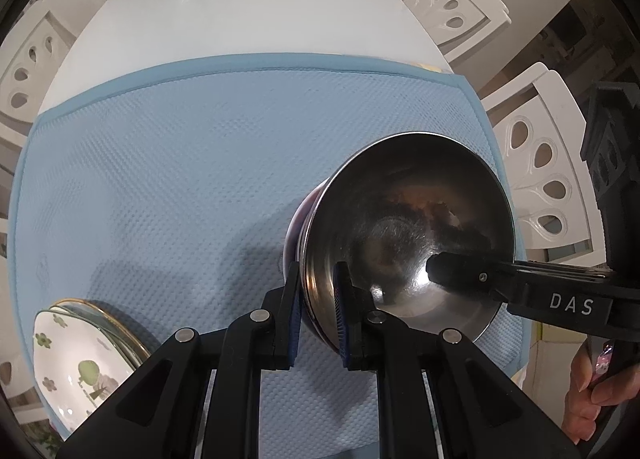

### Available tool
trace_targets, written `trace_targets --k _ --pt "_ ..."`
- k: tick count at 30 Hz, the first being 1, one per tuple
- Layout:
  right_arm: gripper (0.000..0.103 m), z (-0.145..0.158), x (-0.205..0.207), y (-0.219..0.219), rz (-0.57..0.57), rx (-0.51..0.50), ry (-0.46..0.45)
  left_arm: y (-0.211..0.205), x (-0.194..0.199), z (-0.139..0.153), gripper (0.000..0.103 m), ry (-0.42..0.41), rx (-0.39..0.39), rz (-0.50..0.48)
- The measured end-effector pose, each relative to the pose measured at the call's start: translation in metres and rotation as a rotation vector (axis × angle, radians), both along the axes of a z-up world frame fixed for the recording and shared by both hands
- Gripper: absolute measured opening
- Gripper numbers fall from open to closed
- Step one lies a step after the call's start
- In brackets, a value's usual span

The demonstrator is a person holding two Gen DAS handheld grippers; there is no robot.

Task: Organize plates and bowls
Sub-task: 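Carry the magenta bowl over the nested bowls and lower it inside, then grip the rim of the nested bowl stack with both grippers and lift it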

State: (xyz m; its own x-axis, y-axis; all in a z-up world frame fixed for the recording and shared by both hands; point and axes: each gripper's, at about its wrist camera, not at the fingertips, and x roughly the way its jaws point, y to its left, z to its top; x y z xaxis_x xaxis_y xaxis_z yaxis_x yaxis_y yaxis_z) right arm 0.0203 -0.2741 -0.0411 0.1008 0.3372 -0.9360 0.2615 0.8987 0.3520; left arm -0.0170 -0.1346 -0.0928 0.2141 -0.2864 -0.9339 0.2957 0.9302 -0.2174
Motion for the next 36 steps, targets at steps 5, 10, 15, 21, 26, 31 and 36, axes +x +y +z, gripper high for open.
trace_targets --k 5,10,15,21,26,31,36 --pt "0.018 -0.001 0.000 -0.002 -0.002 -0.002 0.007 0.002 0.001 0.000 0.012 0.009 -0.006 0.001" --pt "0.018 -0.001 0.001 -0.004 0.000 0.003 0.018 0.004 0.002 0.001 0.012 0.021 -0.017 0.003" --pt "0.018 0.000 0.003 -0.005 0.002 -0.001 0.027 0.005 0.004 0.001 0.012 0.031 -0.018 0.001" --pt "0.020 0.002 0.000 -0.002 0.001 -0.009 0.031 0.003 0.004 0.002 0.012 0.030 -0.023 0.000" --pt "0.023 0.003 -0.002 -0.003 0.000 -0.014 0.034 0.004 0.004 0.003 0.012 0.035 -0.027 -0.003" --pt "0.023 0.001 -0.007 -0.011 -0.026 0.007 0.047 0.005 0.003 0.003 0.012 0.036 -0.037 -0.009" --pt "0.023 0.000 -0.011 -0.024 -0.050 0.018 0.047 0.007 0.002 0.004 0.013 0.031 -0.035 -0.008"
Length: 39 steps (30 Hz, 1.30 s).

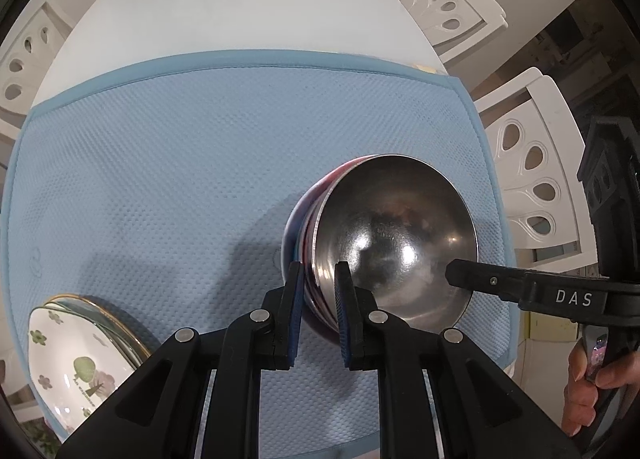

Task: Organize plates and bowls
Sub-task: 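Grip the rim of the nested bowl stack with both grippers and lift it, then carry the bowl stack with both grippers toward the hexagonal plate stack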

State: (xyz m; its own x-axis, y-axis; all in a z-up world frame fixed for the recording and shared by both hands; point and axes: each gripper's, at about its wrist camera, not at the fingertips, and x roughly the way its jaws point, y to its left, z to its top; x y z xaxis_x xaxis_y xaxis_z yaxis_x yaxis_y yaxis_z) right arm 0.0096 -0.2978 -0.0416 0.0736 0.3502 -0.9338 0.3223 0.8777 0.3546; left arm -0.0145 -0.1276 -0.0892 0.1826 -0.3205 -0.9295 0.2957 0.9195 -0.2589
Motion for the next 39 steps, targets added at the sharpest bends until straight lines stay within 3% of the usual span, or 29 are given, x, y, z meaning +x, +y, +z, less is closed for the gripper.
trace_targets --k 2,5,6,7,8,10,13,19,22,24,26,30,36,39 --pt "0.026 -0.002 -0.003 -0.004 -0.004 0.018 -0.003 0.003 0.001 0.000 0.031 0.001 0.005 0.013" --pt "0.026 0.000 -0.006 -0.009 -0.008 0.050 -0.021 0.011 0.005 0.002 0.039 -0.003 -0.006 0.041" --pt "0.027 0.002 -0.006 -0.010 -0.005 0.047 -0.032 0.014 0.007 0.003 0.052 -0.010 -0.010 0.055" --pt "0.036 0.005 -0.006 -0.013 0.002 0.039 -0.044 0.016 0.009 0.003 0.072 -0.017 -0.014 0.071" --pt "0.059 0.007 -0.005 -0.013 0.013 0.026 -0.053 0.019 0.011 0.002 0.078 -0.020 -0.020 0.087" --pt "0.076 0.011 -0.004 -0.016 0.018 0.010 -0.090 0.024 0.017 -0.004 0.078 0.001 -0.047 0.118" --pt "0.077 0.006 -0.003 -0.022 -0.026 0.086 -0.117 0.021 0.023 -0.020 0.078 0.049 -0.047 0.106" --pt "0.077 -0.024 0.004 -0.018 -0.017 0.122 -0.055 0.007 0.021 -0.038 0.078 0.087 -0.064 0.049" --pt "0.077 -0.034 0.008 -0.017 -0.022 0.134 -0.054 0.002 0.023 -0.049 0.074 0.109 -0.056 0.040" --pt "0.076 -0.038 0.011 -0.016 -0.018 0.134 -0.065 0.000 0.023 -0.056 0.064 0.130 -0.068 0.030" --pt "0.067 -0.044 0.013 -0.015 -0.009 0.139 -0.068 -0.003 0.024 -0.062 0.059 0.141 -0.072 0.019" --pt "0.059 -0.057 0.014 -0.016 -0.004 0.146 -0.046 -0.006 0.026 -0.063 0.046 0.143 -0.140 0.006" --pt "0.051 -0.074 0.011 -0.019 -0.060 0.263 -0.079 -0.003 0.028 -0.061 0.041 0.111 -0.165 0.001" --pt "0.050 -0.074 0.008 -0.021 -0.066 0.261 -0.096 -0.002 0.029 -0.059 0.040 0.105 -0.165 -0.004"
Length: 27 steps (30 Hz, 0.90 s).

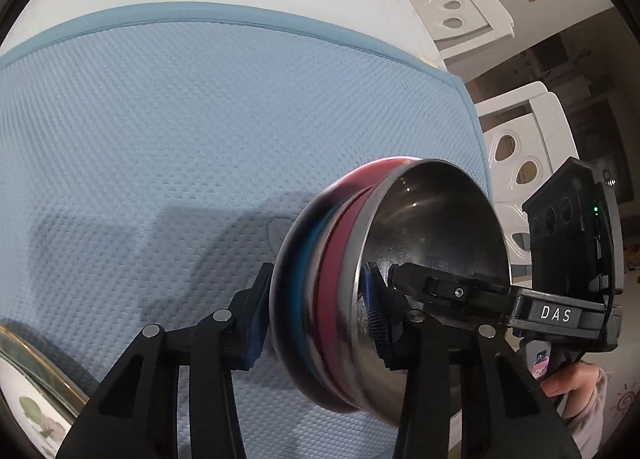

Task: Organize plates and bowls
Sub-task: 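Carry the bowl stack with both grippers toward the hexagonal plate stack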

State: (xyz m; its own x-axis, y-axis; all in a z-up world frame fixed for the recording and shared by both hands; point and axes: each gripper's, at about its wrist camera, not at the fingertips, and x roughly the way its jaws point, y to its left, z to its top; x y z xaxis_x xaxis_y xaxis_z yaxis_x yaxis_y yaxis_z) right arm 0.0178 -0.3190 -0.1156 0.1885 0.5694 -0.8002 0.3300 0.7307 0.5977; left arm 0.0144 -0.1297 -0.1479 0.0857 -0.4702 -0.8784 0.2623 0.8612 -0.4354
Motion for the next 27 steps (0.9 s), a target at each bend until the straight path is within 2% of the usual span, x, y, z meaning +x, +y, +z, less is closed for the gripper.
trace_targets --k 4,11,19,27 --pt "0.049 0.005 -0.001 0.004 0.016 -0.036 -0.004 -0.005 -0.001 0.006 0.039 -0.027 0.038 -0.017" --pt "0.048 0.010 0.004 0.014 0.037 -0.054 -0.013 0.000 -0.006 0.017 0.039 -0.053 0.051 -0.027" --pt "0.048 0.022 0.004 0.031 0.035 -0.050 0.000 0.015 -0.009 0.034 0.039 -0.083 0.047 0.014" --pt "0.048 0.045 0.009 0.057 0.073 -0.058 -0.033 0.040 -0.017 0.059 0.038 -0.125 0.039 0.077"
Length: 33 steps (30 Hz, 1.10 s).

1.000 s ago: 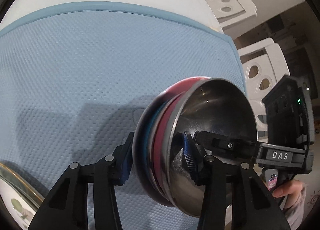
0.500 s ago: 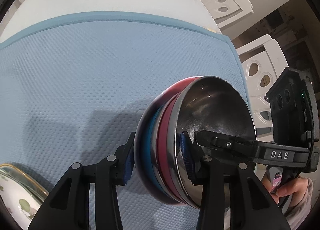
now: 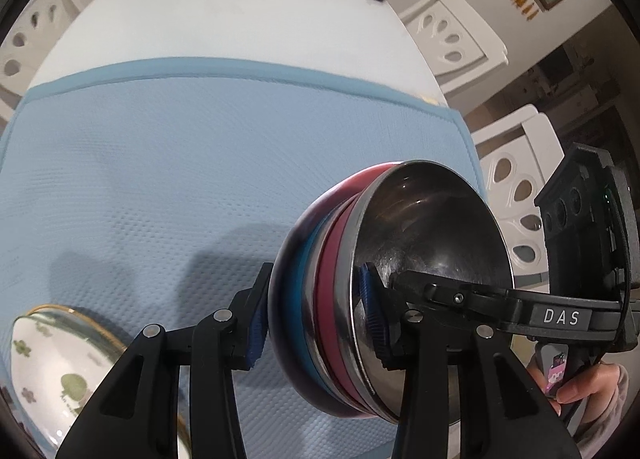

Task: Organize plates and bowls
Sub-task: 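Carry the bowl stack with both grippers toward the hexagonal plate stack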

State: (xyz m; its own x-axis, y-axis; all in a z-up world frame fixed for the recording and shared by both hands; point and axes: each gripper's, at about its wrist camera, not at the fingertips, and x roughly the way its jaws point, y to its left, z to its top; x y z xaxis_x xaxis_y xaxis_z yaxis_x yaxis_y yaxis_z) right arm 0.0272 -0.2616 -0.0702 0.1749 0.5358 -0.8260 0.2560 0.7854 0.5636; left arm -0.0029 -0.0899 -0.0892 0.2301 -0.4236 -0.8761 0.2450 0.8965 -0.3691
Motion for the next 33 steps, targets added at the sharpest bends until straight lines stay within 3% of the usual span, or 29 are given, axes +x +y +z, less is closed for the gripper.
trace_targets --k 18,33 --pt "0.048 0.041 0.008 0.087 0.149 -0.005 -0.058 0.080 -0.020 0.037 0.038 -0.071 -0.034 0.136" --pt "0.048 0.042 0.012 0.162 0.248 0.017 -0.039 0.151 -0.037 0.042 0.038 -0.076 -0.044 0.230"
